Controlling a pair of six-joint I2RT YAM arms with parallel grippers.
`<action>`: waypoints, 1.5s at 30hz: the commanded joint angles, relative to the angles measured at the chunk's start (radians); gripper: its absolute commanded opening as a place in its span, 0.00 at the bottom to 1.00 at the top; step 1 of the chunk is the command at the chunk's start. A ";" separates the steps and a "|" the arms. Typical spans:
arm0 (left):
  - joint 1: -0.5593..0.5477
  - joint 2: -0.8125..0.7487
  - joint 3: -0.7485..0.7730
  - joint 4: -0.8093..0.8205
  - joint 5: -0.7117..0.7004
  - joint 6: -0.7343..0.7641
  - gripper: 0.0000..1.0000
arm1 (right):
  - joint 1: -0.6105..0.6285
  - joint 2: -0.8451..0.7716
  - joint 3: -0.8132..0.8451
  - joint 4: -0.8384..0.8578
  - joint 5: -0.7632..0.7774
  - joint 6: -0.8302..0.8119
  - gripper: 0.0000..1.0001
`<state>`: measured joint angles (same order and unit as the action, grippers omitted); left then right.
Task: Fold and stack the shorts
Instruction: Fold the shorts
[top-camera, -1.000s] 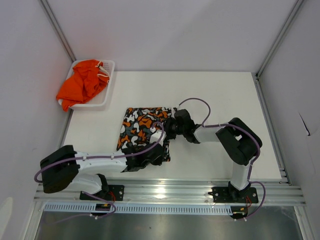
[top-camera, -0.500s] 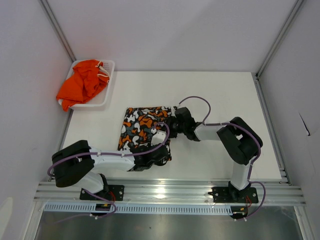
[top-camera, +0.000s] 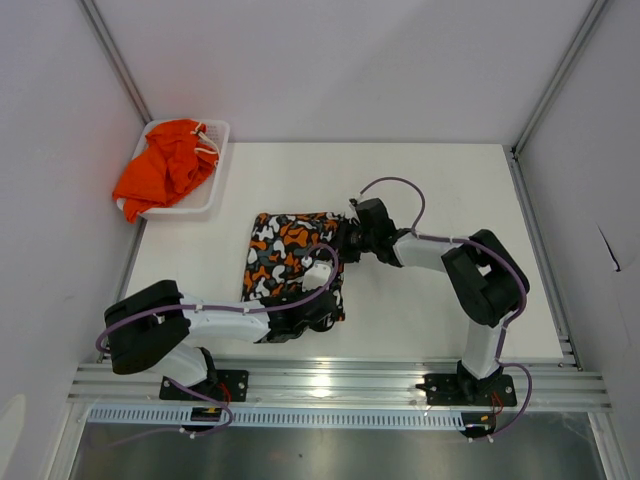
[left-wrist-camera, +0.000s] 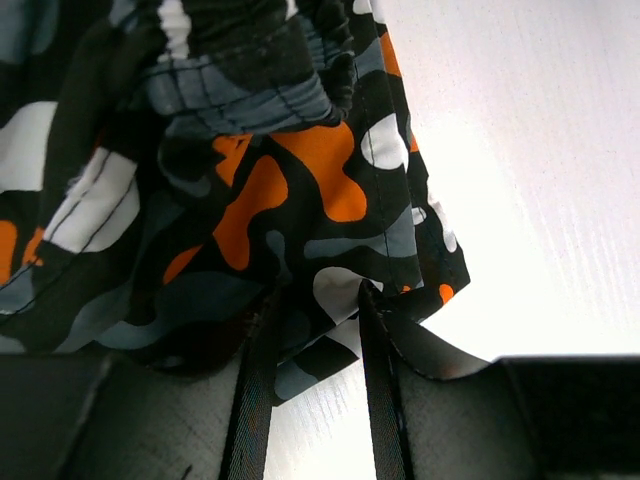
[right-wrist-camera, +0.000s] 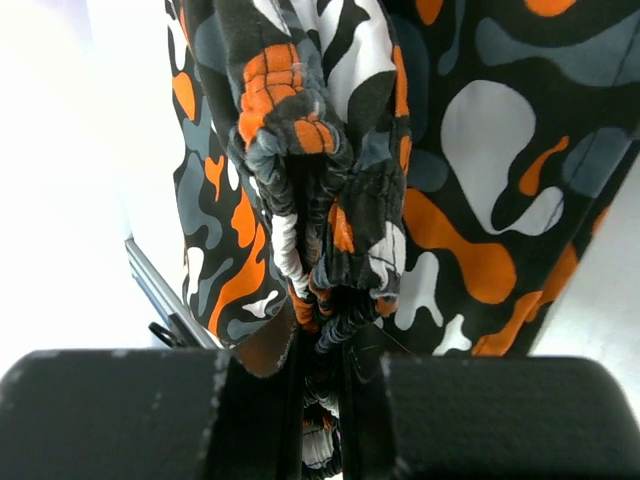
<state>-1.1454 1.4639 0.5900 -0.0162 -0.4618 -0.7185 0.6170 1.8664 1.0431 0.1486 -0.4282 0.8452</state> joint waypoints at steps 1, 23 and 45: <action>-0.010 -0.011 -0.012 0.012 -0.003 -0.030 0.40 | -0.013 -0.010 0.032 -0.030 -0.009 -0.049 0.00; -0.020 -0.022 0.013 -0.017 0.006 -0.027 0.40 | -0.031 0.031 -0.101 0.060 0.055 -0.054 0.01; 0.111 -0.494 0.068 -0.355 -0.023 0.022 0.73 | -0.128 0.099 0.147 -0.237 0.103 -0.259 0.38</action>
<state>-1.1107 0.9791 0.6460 -0.2832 -0.4496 -0.7219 0.5083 1.9560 1.1107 0.0200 -0.3824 0.6697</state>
